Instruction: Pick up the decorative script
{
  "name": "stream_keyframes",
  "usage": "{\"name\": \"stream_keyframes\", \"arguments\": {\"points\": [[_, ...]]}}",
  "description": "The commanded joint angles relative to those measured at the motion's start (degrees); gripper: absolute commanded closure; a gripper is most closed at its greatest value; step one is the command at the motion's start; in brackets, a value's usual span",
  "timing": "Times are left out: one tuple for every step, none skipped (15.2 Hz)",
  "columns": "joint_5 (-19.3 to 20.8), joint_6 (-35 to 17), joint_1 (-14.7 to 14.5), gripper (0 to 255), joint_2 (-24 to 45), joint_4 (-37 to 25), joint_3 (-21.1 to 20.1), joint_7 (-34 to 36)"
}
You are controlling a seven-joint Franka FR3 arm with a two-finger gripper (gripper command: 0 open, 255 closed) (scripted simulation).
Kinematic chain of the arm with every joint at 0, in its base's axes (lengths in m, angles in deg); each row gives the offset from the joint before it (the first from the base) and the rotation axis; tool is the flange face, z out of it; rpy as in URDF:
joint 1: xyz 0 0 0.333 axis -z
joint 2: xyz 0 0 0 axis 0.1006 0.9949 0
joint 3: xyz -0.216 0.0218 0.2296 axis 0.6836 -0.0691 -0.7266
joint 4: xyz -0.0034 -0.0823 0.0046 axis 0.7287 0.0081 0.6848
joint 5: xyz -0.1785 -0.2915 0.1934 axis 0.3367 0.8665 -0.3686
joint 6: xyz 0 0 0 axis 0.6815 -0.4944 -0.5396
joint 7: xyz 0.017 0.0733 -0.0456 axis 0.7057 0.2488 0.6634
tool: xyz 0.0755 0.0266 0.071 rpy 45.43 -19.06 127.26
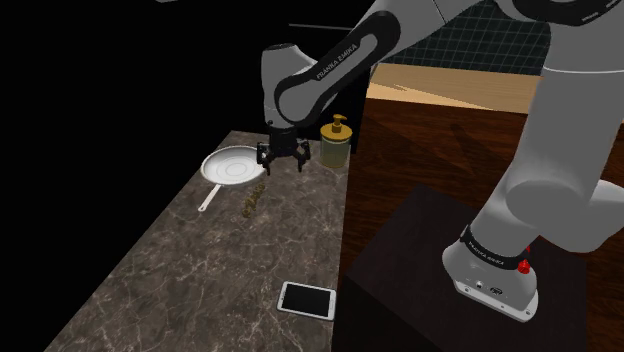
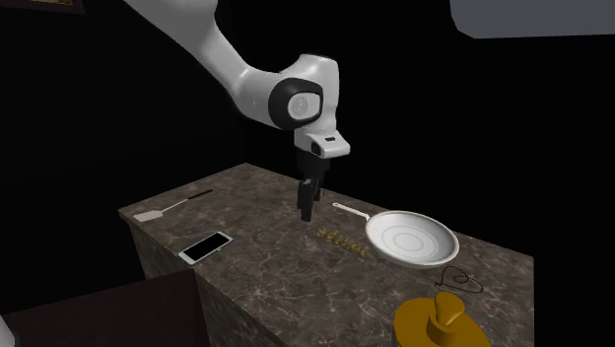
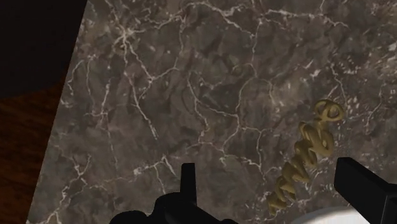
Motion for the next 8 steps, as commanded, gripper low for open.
{"name": "stream_keyframes", "arguments": {"points": [[1.8, -1.2, -1.0, 0, 5.0, -3.7, 0.8, 3.5], [2.4, -1.5, -1.6, 0, 7.3, -5.7, 1.3, 4.9], [3.0, -1.8, -2.2, 0, 9.6, -7.8, 1.9, 6.3], [3.5, -1.9, -2.8, 0, 11.8, -9.9, 2.4, 7.6], [3.9, -2.1, -3.3, 0, 14.1, -12.1, 3.0, 8.8], [4.3, -2.1, -3.9, 0, 16.4, -14.4, 3.5, 9.9], [4.6, -2.1, -4.5, 0, 18.7, -16.8, 4.1, 11.0], [4.8, -2.0, -5.0, 0, 20.9, -19.2, 4.6, 12.0]]}}
